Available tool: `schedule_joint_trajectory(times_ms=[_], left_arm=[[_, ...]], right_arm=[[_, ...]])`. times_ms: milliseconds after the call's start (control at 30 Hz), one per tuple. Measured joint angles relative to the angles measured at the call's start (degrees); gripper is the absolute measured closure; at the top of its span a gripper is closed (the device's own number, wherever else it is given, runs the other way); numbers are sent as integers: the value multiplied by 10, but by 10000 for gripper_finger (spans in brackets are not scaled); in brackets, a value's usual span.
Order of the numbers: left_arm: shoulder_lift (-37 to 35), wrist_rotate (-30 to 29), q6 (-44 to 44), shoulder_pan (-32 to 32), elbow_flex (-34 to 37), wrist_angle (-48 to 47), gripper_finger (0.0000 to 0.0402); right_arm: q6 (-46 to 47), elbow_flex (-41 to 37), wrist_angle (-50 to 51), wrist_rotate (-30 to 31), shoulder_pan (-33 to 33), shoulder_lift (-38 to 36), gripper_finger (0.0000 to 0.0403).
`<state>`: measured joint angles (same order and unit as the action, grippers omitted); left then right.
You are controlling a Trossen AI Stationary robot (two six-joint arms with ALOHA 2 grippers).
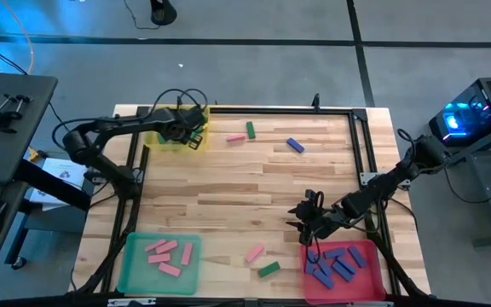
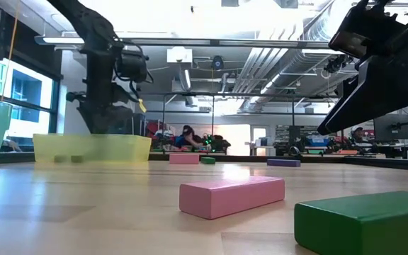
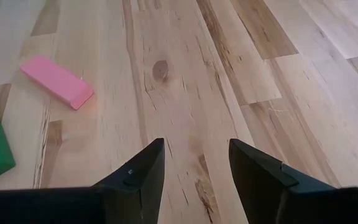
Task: Sort blocks
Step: Put the green block into the yellow bin, then put the pink block into the green bin
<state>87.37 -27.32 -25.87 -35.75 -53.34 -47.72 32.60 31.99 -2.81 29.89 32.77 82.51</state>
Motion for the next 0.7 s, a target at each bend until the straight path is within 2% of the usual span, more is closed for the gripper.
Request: schedule_joint_trajectory(times_ms=[133,433,567,700], left_arm=[[4,-2,10,0,0,19,276],[-44,-2,25,1,0,11,178],[-86,-4,22,24,0,11,162],[-133,-4,-1,92,0,13,162]], right_arm=[[0,0,0,0,0,0,240],[10,0,1,-1,0,0,240],[15,0,1,-1,0,0,240],[15,0,0,0,0,0,240]])
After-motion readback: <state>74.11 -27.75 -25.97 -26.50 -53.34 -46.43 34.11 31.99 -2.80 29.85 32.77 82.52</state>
